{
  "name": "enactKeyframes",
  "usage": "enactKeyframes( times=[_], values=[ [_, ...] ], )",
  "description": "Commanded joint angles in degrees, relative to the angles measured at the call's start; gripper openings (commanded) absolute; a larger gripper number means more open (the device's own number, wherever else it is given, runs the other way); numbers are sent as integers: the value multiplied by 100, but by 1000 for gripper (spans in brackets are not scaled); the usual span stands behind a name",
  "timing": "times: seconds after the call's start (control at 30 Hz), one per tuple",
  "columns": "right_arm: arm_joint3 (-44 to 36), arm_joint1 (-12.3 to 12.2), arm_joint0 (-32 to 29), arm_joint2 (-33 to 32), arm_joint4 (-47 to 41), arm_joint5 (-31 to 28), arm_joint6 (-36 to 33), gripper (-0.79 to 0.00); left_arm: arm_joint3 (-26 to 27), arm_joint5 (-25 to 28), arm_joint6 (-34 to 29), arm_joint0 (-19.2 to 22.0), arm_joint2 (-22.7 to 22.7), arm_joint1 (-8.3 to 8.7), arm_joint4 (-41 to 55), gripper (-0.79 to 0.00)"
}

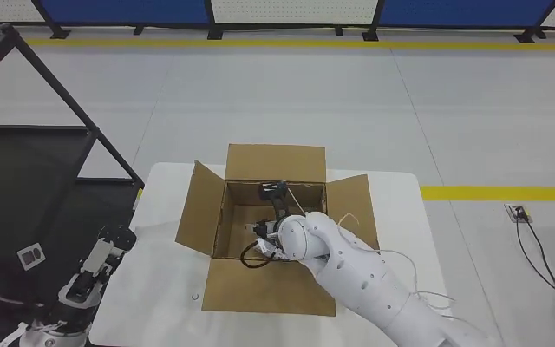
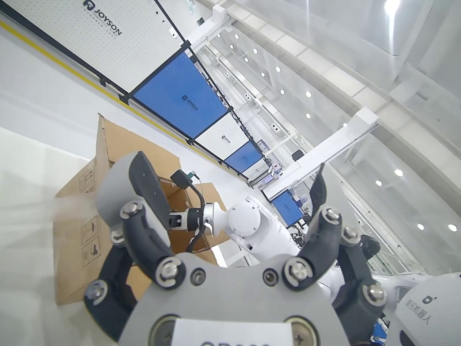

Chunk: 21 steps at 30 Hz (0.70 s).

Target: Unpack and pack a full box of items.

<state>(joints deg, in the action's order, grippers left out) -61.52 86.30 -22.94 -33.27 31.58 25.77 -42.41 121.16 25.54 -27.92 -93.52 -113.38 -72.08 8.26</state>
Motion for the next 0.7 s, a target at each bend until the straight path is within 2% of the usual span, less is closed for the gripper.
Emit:
enactKeyframes(
  times=[0.0,0.1,0.27,0.43,0.63,0.67],
  values=[
    [-2,-1,-1,-1,2,1,-1,0,0,0,0,0,0,0,0,0],
    [0,-3,-18,-10,6,-15,30,0,-11,-102,32,5,42,-2,119,0],
    [180,22,-130,-58,132,-71,127,0,-44,-593,95,198,-19,23,654,0],
    [748,234,67,102,196,183,89,0,-106,-839,260,272,-146,37,841,0],
    [1420,515,311,213,-2,-164,117,0,-120,-894,300,249,-197,39,928,0],
    [1515,565,346,232,-33,-209,129,-102,-120,-894,300,249,-197,39,928,0]
  ],
)
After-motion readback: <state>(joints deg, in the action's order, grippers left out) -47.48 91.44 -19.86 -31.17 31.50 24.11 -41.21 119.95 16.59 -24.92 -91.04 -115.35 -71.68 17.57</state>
